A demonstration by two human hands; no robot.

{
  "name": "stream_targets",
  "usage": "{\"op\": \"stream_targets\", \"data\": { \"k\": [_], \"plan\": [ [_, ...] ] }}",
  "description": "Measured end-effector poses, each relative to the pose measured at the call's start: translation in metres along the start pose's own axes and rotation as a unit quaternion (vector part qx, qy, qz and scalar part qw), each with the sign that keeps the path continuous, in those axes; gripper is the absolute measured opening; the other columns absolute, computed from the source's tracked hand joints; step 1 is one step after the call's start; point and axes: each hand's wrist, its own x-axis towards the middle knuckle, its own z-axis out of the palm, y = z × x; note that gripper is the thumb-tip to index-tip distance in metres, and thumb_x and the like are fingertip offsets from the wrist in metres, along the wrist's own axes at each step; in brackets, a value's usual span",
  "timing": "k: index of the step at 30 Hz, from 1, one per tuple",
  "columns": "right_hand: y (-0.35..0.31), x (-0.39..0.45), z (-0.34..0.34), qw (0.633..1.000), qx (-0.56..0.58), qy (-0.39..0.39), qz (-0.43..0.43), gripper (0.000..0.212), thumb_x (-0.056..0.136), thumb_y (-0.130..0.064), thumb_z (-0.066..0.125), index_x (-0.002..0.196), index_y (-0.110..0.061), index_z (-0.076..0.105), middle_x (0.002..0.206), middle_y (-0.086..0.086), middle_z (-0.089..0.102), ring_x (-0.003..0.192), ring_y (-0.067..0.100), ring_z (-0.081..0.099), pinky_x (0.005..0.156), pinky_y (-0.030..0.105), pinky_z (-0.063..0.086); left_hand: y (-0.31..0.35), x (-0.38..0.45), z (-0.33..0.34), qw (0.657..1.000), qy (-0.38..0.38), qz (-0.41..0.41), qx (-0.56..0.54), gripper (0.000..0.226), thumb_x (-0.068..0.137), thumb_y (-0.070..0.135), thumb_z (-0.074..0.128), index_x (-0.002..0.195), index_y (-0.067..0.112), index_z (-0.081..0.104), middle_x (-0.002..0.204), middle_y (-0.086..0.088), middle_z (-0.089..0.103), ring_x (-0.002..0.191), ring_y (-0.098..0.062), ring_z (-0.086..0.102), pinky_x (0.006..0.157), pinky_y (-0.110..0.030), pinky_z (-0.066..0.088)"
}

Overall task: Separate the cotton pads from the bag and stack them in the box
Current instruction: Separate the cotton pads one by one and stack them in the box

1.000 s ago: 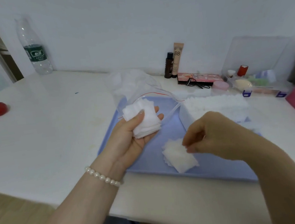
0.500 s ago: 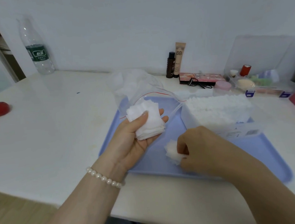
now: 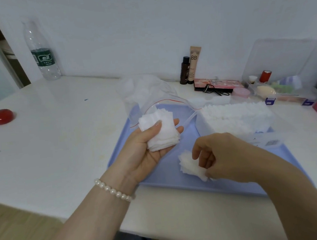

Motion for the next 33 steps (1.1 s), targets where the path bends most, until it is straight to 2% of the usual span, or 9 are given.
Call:
{"op": "stream_targets", "data": {
  "k": [7, 9, 12, 16, 22, 24, 27, 30, 33],
  "plan": [
    [0.0, 0.003, 0.001, 0.999, -0.008, 0.043, 0.0, 0.018, 0.081, -0.01, 0.06, 0.09, -0.024, 0.068, 0.082, -0.01, 0.065, 0.079, 0.006, 0.062, 0.078, 0.024, 0.054, -0.001, 0.001, 0.0, 1.0, 0.003, -0.007, 0.002, 0.036, 0.077, 0.015, 0.053, 0.11, 0.002, 0.057, 0.103, -0.014, 0.071, 0.088, -0.028, 0.071, 0.073, -0.035, 0.059],
    [-0.003, 0.002, 0.002, 0.999, -0.012, 0.045, 0.003, 0.009, 0.079, -0.021, 0.067, 0.087, -0.024, 0.067, 0.08, -0.012, 0.063, 0.077, 0.006, 0.061, 0.077, 0.024, 0.053, -0.001, 0.001, 0.0, 1.0, 0.005, -0.009, 0.003, 0.036, 0.077, 0.015, 0.053, 0.111, 0.002, 0.057, 0.103, -0.014, 0.071, 0.089, -0.028, 0.071, 0.074, -0.035, 0.059],
    [-0.013, 0.002, 0.009, 0.997, -0.054, 0.046, 0.028, 0.026, 0.073, -0.039, 0.072, 0.086, -0.018, 0.067, 0.083, -0.004, 0.064, 0.078, 0.013, 0.061, 0.076, 0.031, 0.054, 0.0, 0.001, 0.0, 1.0, 0.01, -0.008, 0.007, 0.036, 0.077, 0.016, 0.054, 0.11, 0.002, 0.058, 0.104, -0.015, 0.071, 0.089, -0.028, 0.07, 0.075, -0.036, 0.058],
    [-0.019, 0.006, 0.019, 0.988, -0.135, 0.073, 0.015, 0.019, 0.077, -0.022, 0.059, 0.084, -0.006, 0.067, 0.085, 0.009, 0.067, 0.079, 0.023, 0.062, 0.066, 0.031, 0.05, 0.0, 0.0, 0.0, 1.0, 0.027, -0.005, 0.007, 0.025, 0.086, 0.014, 0.049, 0.105, 0.003, 0.059, 0.099, -0.015, 0.071, 0.086, -0.027, 0.07, 0.078, -0.038, 0.055],
    [-0.01, 0.005, 0.007, 0.989, 0.014, 0.148, 0.02, 0.025, 0.08, -0.029, 0.06, 0.072, -0.007, 0.067, 0.068, 0.009, 0.066, 0.057, 0.019, 0.055, 0.057, 0.031, 0.049, 0.007, -0.002, -0.002, 0.999, 0.025, 0.016, -0.021, 0.035, 0.073, 0.018, 0.052, 0.102, 0.002, 0.061, 0.083, -0.015, 0.072, 0.071, -0.023, 0.07, 0.068, -0.032, 0.057],
    [-0.009, 0.007, 0.004, 0.957, 0.164, 0.239, 0.012, 0.013, 0.078, -0.017, 0.063, 0.065, -0.016, 0.065, 0.057, 0.001, 0.062, 0.052, 0.016, 0.058, 0.053, 0.031, 0.053, 0.008, -0.004, -0.003, 0.999, 0.022, 0.017, -0.021, 0.034, 0.071, 0.02, 0.052, 0.098, 0.002, 0.063, 0.078, -0.014, 0.071, 0.065, -0.022, 0.069, 0.06, -0.028, 0.057],
    [-0.008, 0.008, -0.001, 0.869, 0.377, 0.319, -0.014, 0.02, 0.079, 0.004, 0.062, 0.068, -0.013, 0.062, 0.044, -0.003, 0.057, 0.044, 0.01, 0.058, 0.049, 0.029, 0.057, 0.006, -0.007, -0.004, 1.0, 0.009, 0.006, -0.012, 0.028, 0.068, 0.019, 0.054, 0.084, 0.002, 0.071, 0.077, -0.015, 0.07, 0.064, -0.023, 0.068, 0.057, -0.026, 0.056],
    [-0.01, 0.009, -0.003, 0.801, 0.53, 0.277, -0.013, 0.012, 0.084, 0.0, 0.061, 0.073, -0.005, 0.063, 0.057, 0.004, 0.066, 0.054, 0.012, 0.065, 0.051, 0.025, 0.056, 0.005, -0.007, -0.004, 1.0, -0.006, -0.003, 0.002, 0.021, 0.057, 0.017, 0.077, 0.076, 0.007, 0.077, 0.085, -0.015, 0.071, 0.075, -0.025, 0.07, 0.068, -0.033, 0.057],
    [-0.01, 0.011, -0.003, 0.758, 0.622, 0.196, -0.016, 0.017, 0.089, -0.005, 0.052, 0.078, -0.002, 0.065, 0.066, 0.012, 0.068, 0.061, 0.019, 0.067, 0.052, 0.025, 0.055, 0.003, -0.006, -0.008, 0.998, -0.049, -0.017, 0.02, 0.055, 0.04, 0.025, 0.09, 0.09, 0.008, 0.076, 0.105, -0.018, 0.069, 0.098, -0.033, 0.064, 0.087, -0.049, 0.05]
  ]
}}
